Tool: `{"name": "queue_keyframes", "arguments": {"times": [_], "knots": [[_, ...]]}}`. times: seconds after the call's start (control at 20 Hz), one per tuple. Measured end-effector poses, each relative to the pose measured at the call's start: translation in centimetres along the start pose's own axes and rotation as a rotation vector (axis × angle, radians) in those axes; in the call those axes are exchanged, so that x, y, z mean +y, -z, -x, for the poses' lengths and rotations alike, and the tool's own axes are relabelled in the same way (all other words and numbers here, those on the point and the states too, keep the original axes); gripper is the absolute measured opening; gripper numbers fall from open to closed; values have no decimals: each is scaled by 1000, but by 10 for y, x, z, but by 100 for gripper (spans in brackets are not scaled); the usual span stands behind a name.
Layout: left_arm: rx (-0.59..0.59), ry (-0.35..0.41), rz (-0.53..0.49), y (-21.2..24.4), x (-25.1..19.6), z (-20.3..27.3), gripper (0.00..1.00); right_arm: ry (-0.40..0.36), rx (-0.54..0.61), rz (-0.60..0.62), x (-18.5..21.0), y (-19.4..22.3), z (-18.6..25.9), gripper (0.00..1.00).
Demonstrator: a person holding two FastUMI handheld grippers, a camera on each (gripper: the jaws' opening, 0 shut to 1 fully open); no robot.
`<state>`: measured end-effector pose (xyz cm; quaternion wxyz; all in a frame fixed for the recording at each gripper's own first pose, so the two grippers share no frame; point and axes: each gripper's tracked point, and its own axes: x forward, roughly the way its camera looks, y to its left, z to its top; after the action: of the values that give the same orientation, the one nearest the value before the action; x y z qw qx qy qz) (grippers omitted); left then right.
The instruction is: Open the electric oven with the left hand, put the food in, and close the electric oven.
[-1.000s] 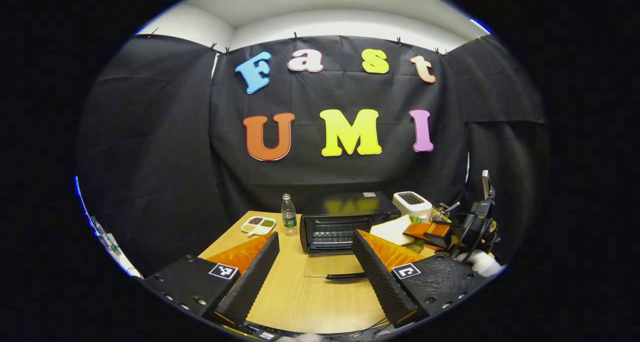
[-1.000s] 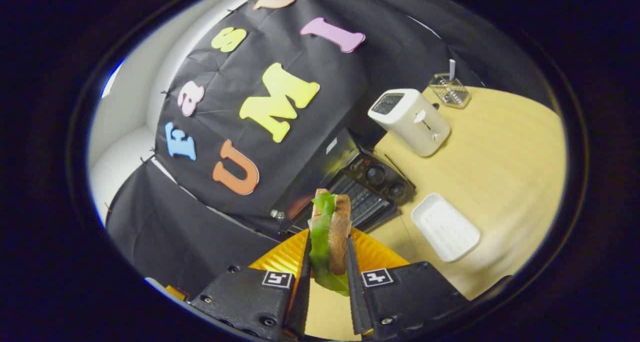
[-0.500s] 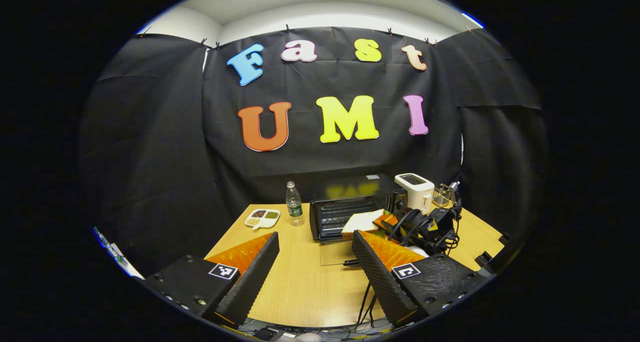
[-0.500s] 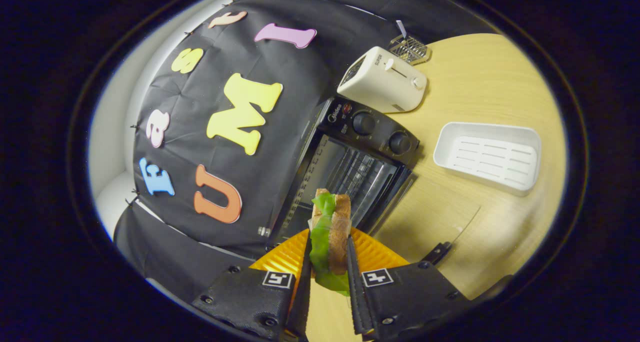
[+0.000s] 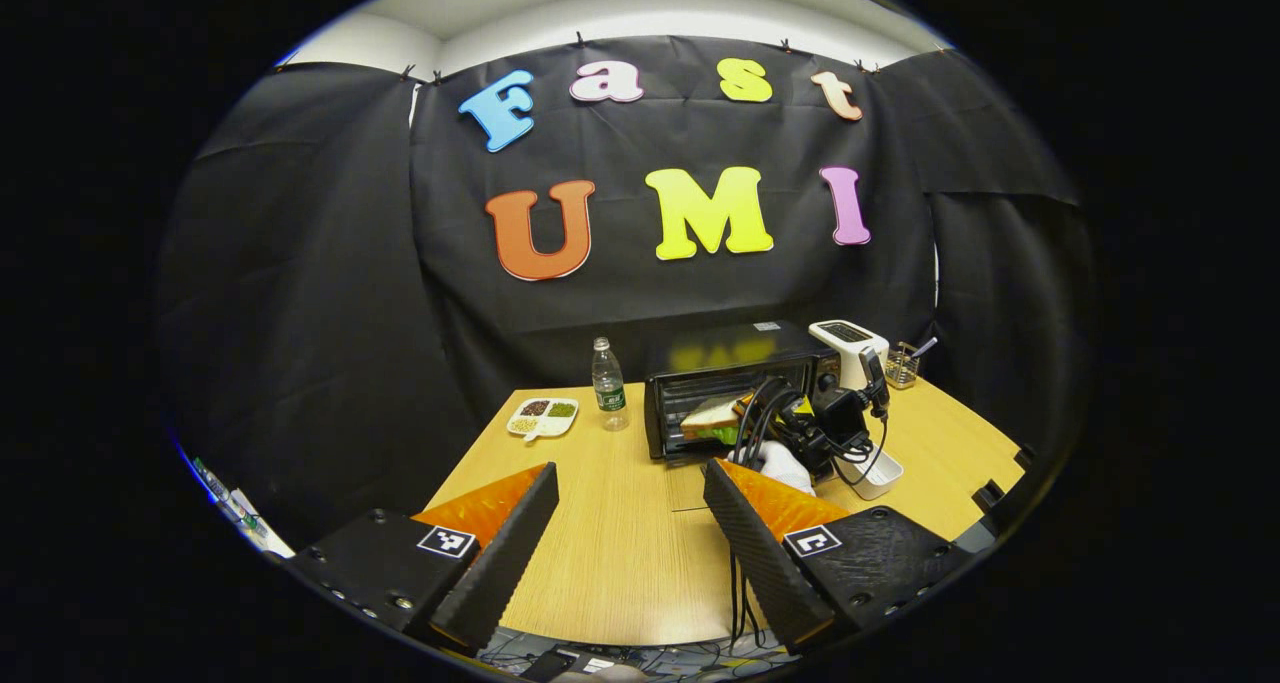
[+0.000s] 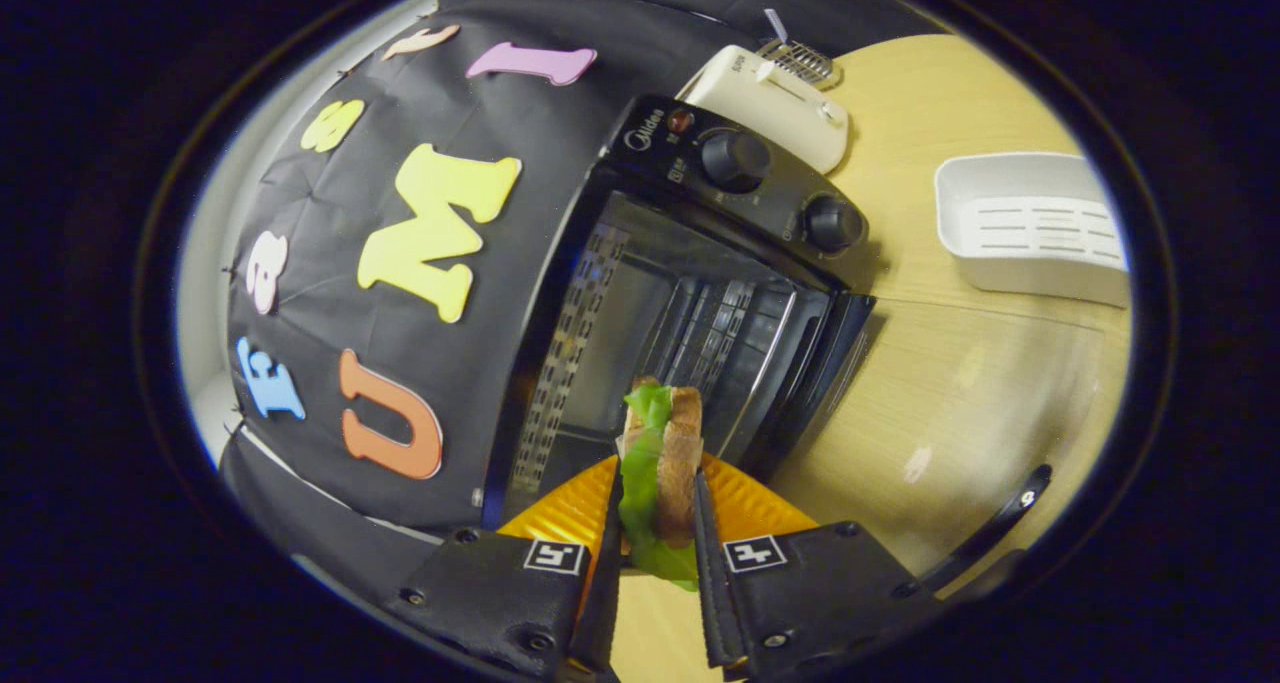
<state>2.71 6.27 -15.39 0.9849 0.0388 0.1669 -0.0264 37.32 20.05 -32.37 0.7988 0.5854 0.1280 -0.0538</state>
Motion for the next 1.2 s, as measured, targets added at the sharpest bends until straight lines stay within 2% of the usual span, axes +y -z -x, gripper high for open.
{"name": "queue_keyframes", "arguments": {"times": [0.2, 0.35, 0.55, 0.6, 0.65, 0.7, 0.75, 0.8, 0.95, 1.0, 1.05, 1.1, 1.15, 1.2], "knots": [[19, -9, -7, 3, 4, -3, 96, 9, -32, 11, 6, -6, -28, 37], [30, -14, 1, 5, 5, -7, 96, 34, -37, 72, 7, -5, -42, 39], [23, -24, 16, 1, 7, -6, 96, 124, -30, 191, -14, -14, -43, 57], [20, -28, 18, 0, 9, -6, 96, 154, -42, 243, -19, -20, -40, 53], [21, -28, 24, 1, 8, -5, 96, 160, -48, 288, -17, -26, -36, 56], [19, -29, 28, 0, 7, -5, 96, 153, -56, 336, -13, -32, -34, 80], [18, -31, 31, 0, 8, -6, 96, 158, -55, 386, -10, -36, -29, 84], [12, -33, 35, -2, 8, -6, 96, 153, -57, 425, -7, -41, -24, 97], [-7, -35, 43, -9, 6, -8, 96, 128, -17, 506, 3, -44, 3, 99], [-15, -34, 48, -12, 5, -9, 96, 121, 2, 535, 3, -45, 16, 87], [-24, -34, 52, -16, 4, -9, 96, 115, 18, 559, 5, -45, 32, 99], [-35, -32, 57, -19, 2, -8, 96, 106, 37, 593, 7, -47, 47, 99], [-44, -29, 61, -22, 0, -8, 96, 111, 55, 640, 7, -49, 62, 87], [-52, -31, 63, -26, -1, -8, 96, 106, 66, 693, 10, -56, 80, 87]]}}
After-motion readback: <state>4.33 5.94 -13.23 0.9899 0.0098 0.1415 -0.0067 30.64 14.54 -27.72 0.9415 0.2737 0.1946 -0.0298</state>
